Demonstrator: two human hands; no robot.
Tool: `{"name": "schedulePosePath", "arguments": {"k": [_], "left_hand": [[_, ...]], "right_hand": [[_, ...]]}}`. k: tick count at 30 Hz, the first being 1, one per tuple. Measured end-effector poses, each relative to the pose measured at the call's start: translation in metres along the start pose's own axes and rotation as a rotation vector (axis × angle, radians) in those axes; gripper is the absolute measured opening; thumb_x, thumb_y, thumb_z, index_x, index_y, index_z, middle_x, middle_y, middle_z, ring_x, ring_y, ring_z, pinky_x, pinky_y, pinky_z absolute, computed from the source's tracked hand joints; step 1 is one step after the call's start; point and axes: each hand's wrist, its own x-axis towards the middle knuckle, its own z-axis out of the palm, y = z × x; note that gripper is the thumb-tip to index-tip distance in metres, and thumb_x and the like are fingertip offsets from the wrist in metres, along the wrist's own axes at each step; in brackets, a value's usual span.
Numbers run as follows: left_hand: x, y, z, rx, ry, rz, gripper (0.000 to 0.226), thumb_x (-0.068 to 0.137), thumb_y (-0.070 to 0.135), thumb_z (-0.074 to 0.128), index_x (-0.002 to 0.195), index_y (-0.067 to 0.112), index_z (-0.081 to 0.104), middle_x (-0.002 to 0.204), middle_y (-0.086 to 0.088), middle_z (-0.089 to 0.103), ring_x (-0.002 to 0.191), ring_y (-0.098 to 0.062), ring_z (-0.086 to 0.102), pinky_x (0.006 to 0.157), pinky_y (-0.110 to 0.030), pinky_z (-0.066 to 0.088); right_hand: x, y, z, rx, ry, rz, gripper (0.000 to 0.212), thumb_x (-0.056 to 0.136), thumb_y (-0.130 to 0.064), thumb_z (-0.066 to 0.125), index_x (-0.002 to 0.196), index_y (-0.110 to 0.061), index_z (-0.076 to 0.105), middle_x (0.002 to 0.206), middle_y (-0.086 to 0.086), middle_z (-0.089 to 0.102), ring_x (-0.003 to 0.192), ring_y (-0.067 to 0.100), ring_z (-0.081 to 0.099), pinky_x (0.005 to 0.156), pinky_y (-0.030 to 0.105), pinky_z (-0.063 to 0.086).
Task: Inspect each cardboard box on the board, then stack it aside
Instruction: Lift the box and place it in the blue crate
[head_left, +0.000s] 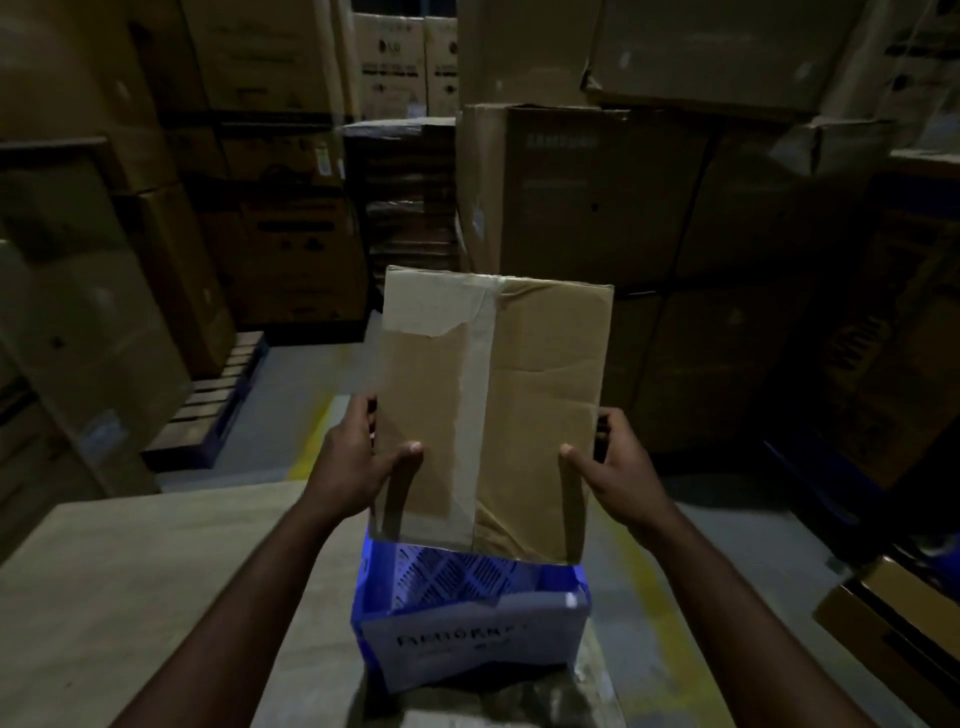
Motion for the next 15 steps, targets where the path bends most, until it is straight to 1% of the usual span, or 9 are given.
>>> {"name": "schedulePosePath", "arguments": {"k": [2,4,6,9,10,11,12,13,15], "left_hand": [[0.001,-0.002,0.005,0.032,0.028,-0.036,0.066,0.079,0.023,0.082,0.133,0.015,0.045,0.132,-0.004,0.061,0.108,-0.01,0.057,0.086,-0.025,0.048],[0.004,-0.008,0.008,0.08,0.046,-0.076,0.062,0.079,0.021,0.083,0.129,0.015,0.047,0.13,-0.003,0.062,0.106,-0.008,0.056,0.086,-0.025,0.048],[0.009,-0.016,0.009,0.129,0.04,-0.104,0.058,0.08,0.02,0.082,0.126,0.014,0.049,0.13,-0.004,0.062,0.105,-0.007,0.054,0.086,-0.027,0.049],[0.024,-0.032,0.013,0.174,0.016,-0.129,0.054,0.08,0.021,0.082,0.123,0.014,0.05,0.13,-0.005,0.062,0.106,-0.007,0.053,0.088,-0.028,0.053],[0.031,-0.039,0.016,0.195,0.006,-0.129,0.054,0.079,0.021,0.083,0.121,0.014,0.05,0.13,-0.005,0.063,0.106,-0.006,0.053,0.085,-0.024,0.053],[0.038,-0.047,0.019,0.221,-0.009,-0.129,0.053,0.079,0.022,0.083,0.12,0.013,0.05,0.129,-0.004,0.063,0.105,-0.005,0.052,0.081,-0.016,0.05],[0.045,-0.054,0.023,0.245,-0.022,-0.128,0.052,0.079,0.022,0.083,0.118,0.013,0.051,0.128,-0.003,0.064,0.104,-0.004,0.052,0.075,-0.009,0.045],[0.052,-0.062,0.027,0.259,-0.031,-0.126,0.051,0.078,0.021,0.083,0.116,0.012,0.051,0.126,-0.003,0.064,0.103,-0.003,0.052,0.071,-0.005,0.041],[0.064,-0.078,0.036,0.271,-0.034,-0.126,0.052,0.078,0.02,0.084,0.116,0.009,0.051,0.124,-0.005,0.066,0.102,-0.004,0.055,0.071,-0.007,0.041]], "right_hand": [[0.015,0.005,-0.004,-0.022,-0.052,-0.003,0.045,0.095,-0.015,0.067,0.131,-0.023,0.042,0.112,-0.017,0.055,0.099,-0.001,0.057,0.071,0.019,0.05],[0.028,0.013,-0.006,-0.039,-0.099,-0.002,0.043,0.094,-0.012,0.067,0.128,-0.021,0.043,0.11,-0.016,0.057,0.097,0.0,0.059,0.071,0.019,0.05],[0.043,0.023,-0.005,-0.057,-0.134,-0.007,0.042,0.093,-0.01,0.068,0.127,-0.019,0.044,0.11,-0.014,0.059,0.096,-0.001,0.061,0.07,0.019,0.053],[0.066,0.042,-0.001,-0.102,-0.182,0.01,0.042,0.092,-0.012,0.071,0.125,-0.016,0.046,0.111,-0.011,0.062,0.099,0.001,0.063,0.076,0.023,0.056],[0.074,0.049,0.001,-0.117,-0.2,0.02,0.042,0.091,-0.013,0.072,0.125,-0.017,0.046,0.111,-0.012,0.061,0.102,0.003,0.063,0.079,0.024,0.055],[0.081,0.057,0.002,-0.134,-0.208,0.036,0.044,0.091,-0.015,0.073,0.125,-0.018,0.045,0.113,-0.011,0.061,0.104,0.005,0.062,0.081,0.025,0.055],[0.087,0.064,0.004,-0.147,-0.204,0.055,0.046,0.09,-0.016,0.074,0.125,-0.02,0.044,0.117,-0.009,0.061,0.107,0.007,0.062,0.083,0.027,0.055],[0.094,0.072,0.005,-0.141,-0.192,0.081,0.051,0.088,-0.016,0.076,0.126,-0.021,0.043,0.122,-0.007,0.06,0.11,0.01,0.061,0.085,0.03,0.056],[0.107,0.085,0.008,-0.077,-0.176,0.162,0.074,0.083,-0.013,0.08,0.14,-0.027,0.035,0.131,-0.005,0.06,0.117,0.016,0.061,0.091,0.039,0.057]]}}
